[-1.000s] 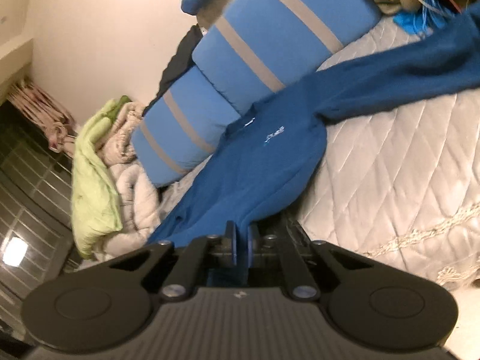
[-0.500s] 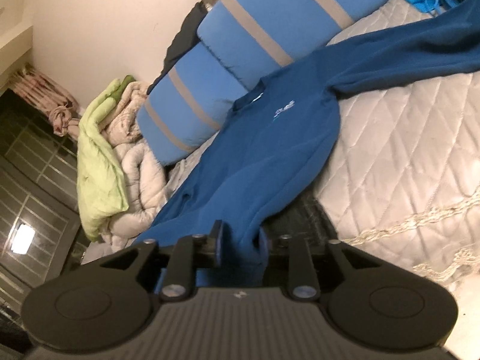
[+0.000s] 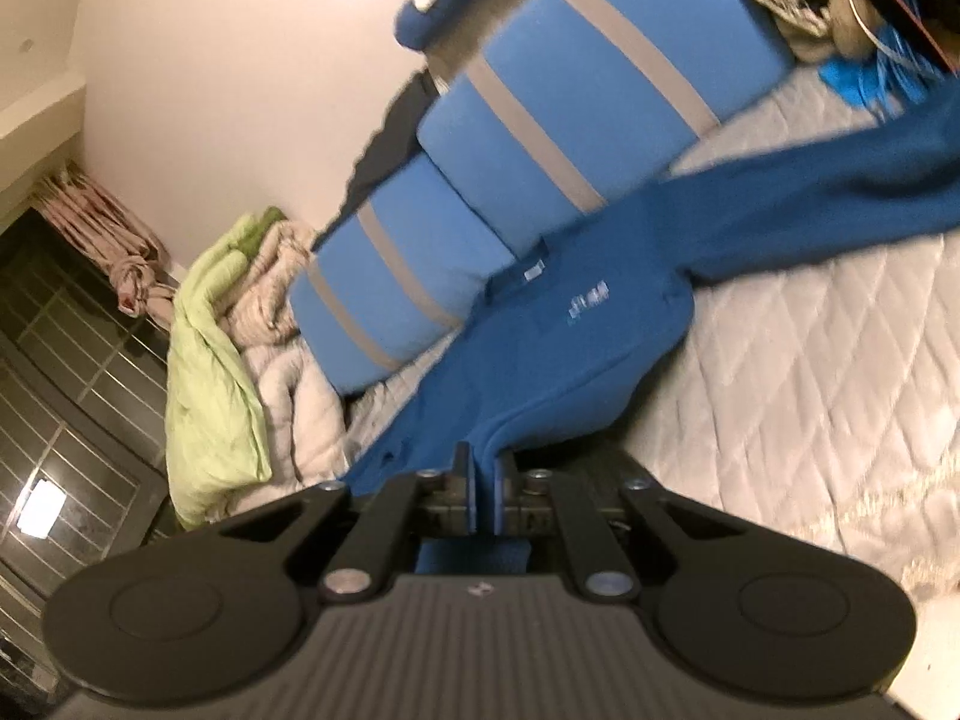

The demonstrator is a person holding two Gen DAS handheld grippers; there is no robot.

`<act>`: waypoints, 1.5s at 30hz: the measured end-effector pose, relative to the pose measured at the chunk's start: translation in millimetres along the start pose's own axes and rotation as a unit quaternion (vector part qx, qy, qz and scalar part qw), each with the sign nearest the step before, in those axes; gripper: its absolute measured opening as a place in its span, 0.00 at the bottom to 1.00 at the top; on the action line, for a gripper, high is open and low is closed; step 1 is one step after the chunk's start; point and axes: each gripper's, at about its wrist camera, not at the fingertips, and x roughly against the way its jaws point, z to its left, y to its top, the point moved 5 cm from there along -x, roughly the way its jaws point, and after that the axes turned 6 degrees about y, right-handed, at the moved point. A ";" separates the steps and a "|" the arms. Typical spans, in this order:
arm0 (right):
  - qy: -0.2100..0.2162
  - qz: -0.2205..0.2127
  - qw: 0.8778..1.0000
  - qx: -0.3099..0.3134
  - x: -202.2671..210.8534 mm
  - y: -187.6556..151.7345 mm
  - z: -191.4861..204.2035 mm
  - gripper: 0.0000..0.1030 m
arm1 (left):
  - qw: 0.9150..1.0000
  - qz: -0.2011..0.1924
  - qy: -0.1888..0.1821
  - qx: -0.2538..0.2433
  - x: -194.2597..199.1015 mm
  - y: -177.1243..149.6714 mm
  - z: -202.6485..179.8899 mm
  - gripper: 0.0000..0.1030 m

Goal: Fold clothes

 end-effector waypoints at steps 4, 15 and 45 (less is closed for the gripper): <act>-0.007 -0.026 1.000 0.005 7.2 17.4 12.8 0.06 | 0.999 -0.025 0.019 -0.036 6.5 6.9 -24.5 0.05; -0.062 -0.052 0.997 -0.011 7.1 36.1 26.6 0.05 | 0.991 -0.067 0.107 -0.049 8.2 11.7 -63.4 0.05; -0.190 0.026 0.981 0.023 20.5 -6.0 -10.8 0.83 | 0.975 -0.034 0.220 -0.012 25.8 -21.3 10.7 0.48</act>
